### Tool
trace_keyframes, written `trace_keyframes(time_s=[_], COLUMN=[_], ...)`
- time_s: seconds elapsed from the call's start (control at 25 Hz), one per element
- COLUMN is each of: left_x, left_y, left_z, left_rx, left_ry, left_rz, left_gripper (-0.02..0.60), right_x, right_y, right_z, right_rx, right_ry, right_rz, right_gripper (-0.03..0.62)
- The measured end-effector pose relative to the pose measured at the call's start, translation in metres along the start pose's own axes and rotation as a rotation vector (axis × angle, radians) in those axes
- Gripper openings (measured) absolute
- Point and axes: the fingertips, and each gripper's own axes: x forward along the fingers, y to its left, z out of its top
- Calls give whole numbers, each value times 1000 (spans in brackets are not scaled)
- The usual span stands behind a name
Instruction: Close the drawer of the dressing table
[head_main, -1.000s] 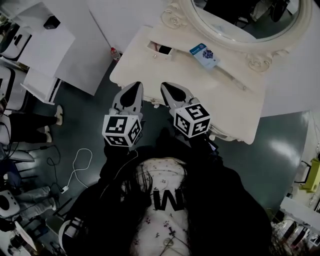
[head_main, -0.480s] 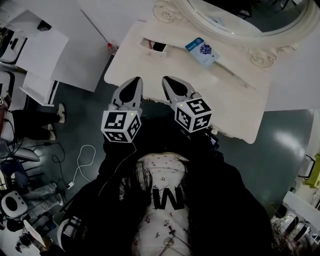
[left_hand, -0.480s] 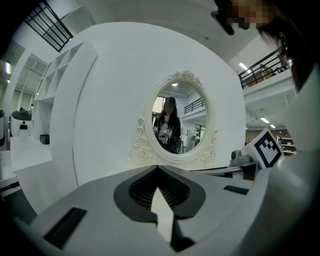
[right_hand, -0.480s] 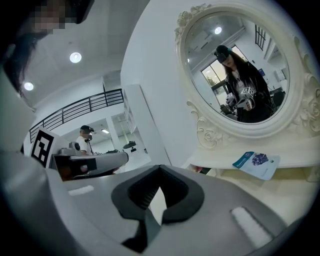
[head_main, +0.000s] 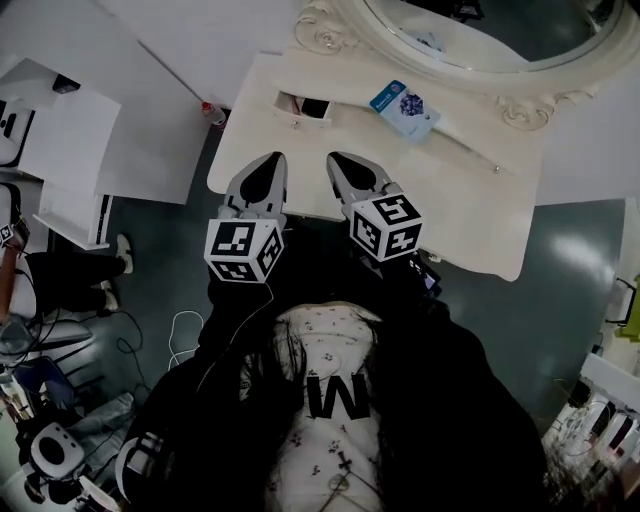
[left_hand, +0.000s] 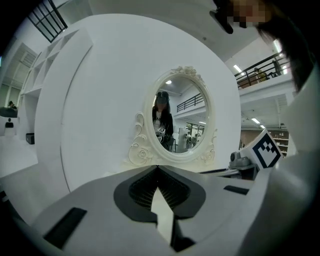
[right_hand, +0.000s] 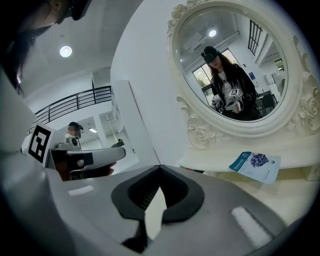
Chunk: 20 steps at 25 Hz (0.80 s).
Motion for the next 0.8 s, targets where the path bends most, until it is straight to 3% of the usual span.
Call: trace_keyframes(time_s=[0.24, 0.56, 0.8], left_x=[31, 61, 73], left_y=[34, 79, 104], left_z=[4, -1, -1], left_rx=[56, 56, 63], left_ry=[30, 62, 71], left_rz=[-93, -198, -246], left_gripper=[0, 0, 0], right_x=[44, 91, 118], right_y=[-12, -27, -38], right_z=[-9, -33, -57], right_rx=[23, 60, 111], right_ry=[31, 82, 123], right_rz=[-104, -231, -278], right_gripper=[8, 8, 8])
